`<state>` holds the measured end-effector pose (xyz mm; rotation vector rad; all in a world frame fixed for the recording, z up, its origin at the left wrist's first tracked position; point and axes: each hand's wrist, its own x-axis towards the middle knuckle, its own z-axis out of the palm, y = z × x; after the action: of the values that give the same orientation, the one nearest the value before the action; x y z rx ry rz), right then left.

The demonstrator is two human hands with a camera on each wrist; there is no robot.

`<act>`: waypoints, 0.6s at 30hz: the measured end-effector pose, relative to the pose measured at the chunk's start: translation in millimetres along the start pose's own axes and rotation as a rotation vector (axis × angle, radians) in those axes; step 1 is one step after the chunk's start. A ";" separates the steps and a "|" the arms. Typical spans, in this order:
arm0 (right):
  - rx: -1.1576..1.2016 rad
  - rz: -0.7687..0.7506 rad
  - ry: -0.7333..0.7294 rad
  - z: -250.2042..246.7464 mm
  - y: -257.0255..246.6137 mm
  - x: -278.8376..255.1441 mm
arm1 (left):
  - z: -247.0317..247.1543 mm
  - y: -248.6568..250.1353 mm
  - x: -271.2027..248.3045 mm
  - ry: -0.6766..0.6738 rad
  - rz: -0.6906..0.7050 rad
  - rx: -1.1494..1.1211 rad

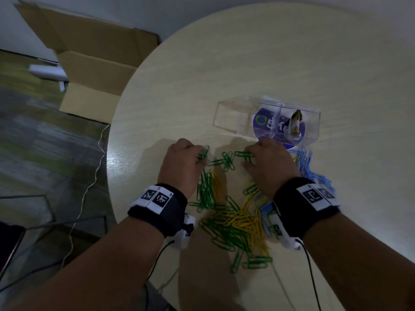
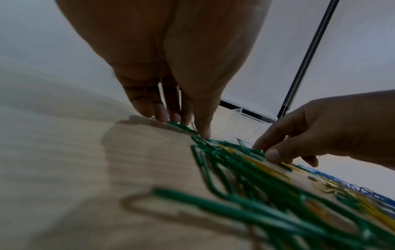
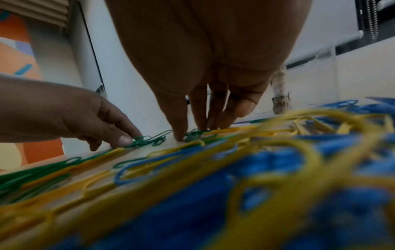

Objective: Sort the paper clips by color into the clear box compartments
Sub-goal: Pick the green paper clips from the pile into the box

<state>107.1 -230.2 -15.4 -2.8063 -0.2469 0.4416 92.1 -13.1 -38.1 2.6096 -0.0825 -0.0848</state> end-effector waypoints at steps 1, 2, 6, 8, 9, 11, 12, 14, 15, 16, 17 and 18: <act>0.004 -0.017 0.008 -0.9 -0.1 0.8 | -0.4 -0.6 -0.1 -0.014 0.028 0.017; 0.004 -0.032 0.015 -2.0 -0.3 1.4 | -2.1 -1.7 -0.2 -0.019 0.059 0.037; 0.031 -0.013 -0.011 -2.3 1.2 2.7 | -13.5 -10.7 -0.8 -0.048 0.107 0.189; 0.068 0.012 -0.046 -0.7 2.4 2.4 | -18.5 -14.7 -0.2 -0.094 0.092 0.250; 0.077 0.021 -0.054 -0.4 3.0 2.0 | -20.6 -15.1 0.8 -0.125 0.074 0.244; 0.129 0.057 -0.026 -3.5 2.4 0.9 | -24.2 -13.5 3.4 -0.163 0.039 0.202; 0.178 0.084 -0.001 -5.7 1.3 1.0 | -25.3 -10.9 5.2 -0.154 0.032 0.179; 0.256 0.123 0.021 -9.1 -4.1 3.6 | -24.9 -3.9 7.9 -0.093 0.037 0.132; 0.272 0.132 0.019 -8.8 -7.8 6.5 | -23.4 -0.2 8.7 -0.070 0.041 0.119; 0.273 0.135 0.011 -7.3 -11.8 9.7 | -21.6 2.4 8.4 -0.066 0.045 0.115; 0.263 0.143 -0.008 -5.2 -16.6 12.8 | -19.3 3.3 7.4 -0.080 0.054 0.119; 0.242 0.153 -0.041 -2.8 -21.9 14.9 | -17.1 2.5 5.6 -0.105 0.066 0.131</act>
<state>119.2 -207.1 -10.1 -2.5896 0.0133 0.5261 98.9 -7.2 -22.4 2.7294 -0.2182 -0.1994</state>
